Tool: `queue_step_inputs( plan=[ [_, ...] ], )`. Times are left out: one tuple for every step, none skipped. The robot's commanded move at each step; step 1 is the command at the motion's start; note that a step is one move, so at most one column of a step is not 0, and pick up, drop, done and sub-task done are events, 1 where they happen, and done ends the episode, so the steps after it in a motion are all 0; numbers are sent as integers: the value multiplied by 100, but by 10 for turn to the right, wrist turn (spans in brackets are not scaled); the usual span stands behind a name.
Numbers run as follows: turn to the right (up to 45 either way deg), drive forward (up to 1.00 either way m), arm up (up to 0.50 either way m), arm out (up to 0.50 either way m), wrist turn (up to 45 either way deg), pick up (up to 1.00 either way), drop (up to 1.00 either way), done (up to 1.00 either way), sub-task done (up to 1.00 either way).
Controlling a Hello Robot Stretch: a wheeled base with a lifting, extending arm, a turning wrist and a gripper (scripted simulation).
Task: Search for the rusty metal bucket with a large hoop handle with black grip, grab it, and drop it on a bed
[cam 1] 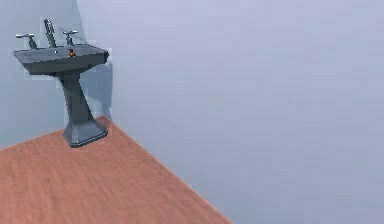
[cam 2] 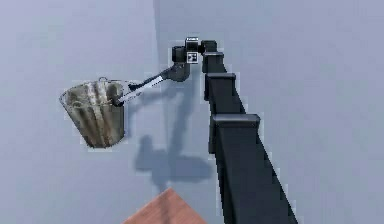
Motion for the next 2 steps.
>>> queue_step_inputs(
  plan=[
    [0,0,0,0,-450,0,0,0,0],
    [0,0,0,0,-90,0,0,0,0]
  ],
)
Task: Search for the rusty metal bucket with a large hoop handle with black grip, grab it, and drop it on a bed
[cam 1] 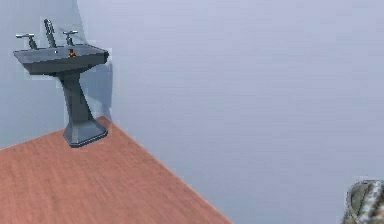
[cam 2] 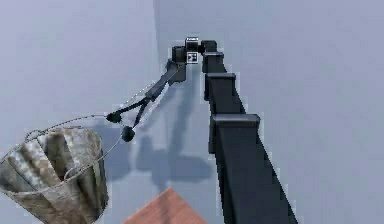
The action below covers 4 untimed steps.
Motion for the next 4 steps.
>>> queue_step_inputs(
  plan=[
    [0,0,0,-46,0,0,0,0,0],
    [-450,0,0,0,0,0,0,0,0],
    [-450,0,0,0,0,0,0,0,0],
    [-210,0,0,0,0,0,0,0,0]
  ],
)
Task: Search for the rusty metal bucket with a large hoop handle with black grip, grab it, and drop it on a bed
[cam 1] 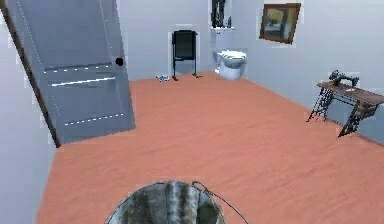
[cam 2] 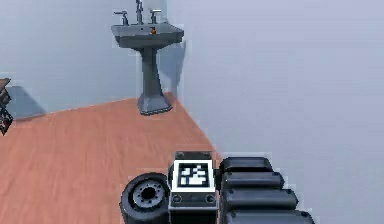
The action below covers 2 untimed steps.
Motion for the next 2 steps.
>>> queue_step_inputs(
  plan=[
    [0,100,0,0,0,0,0,0,0],
    [0,100,0,0,0,0,0,0,0]
  ],
)
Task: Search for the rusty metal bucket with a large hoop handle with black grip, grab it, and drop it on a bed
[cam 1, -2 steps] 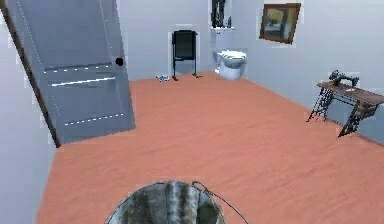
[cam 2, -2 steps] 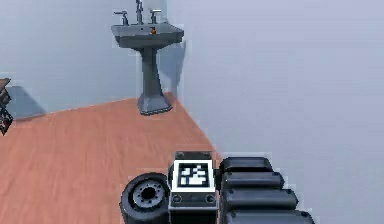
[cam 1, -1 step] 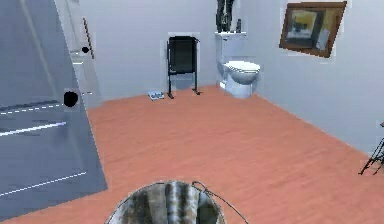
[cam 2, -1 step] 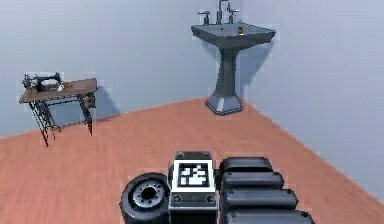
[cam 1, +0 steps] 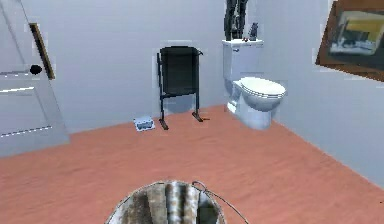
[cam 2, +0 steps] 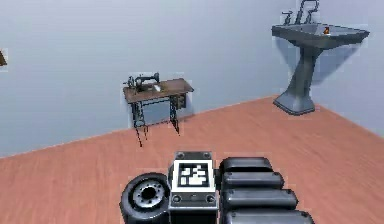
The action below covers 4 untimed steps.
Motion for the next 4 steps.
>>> queue_step_inputs(
  plan=[
    [-90,0,0,0,0,0,0,0,0],
    [0,30,0,0,0,0,0,0,0],
    [-120,0,0,0,0,0,0,0,0],
    [0,50,0,0,0,0,0,0,0]
  ],
)
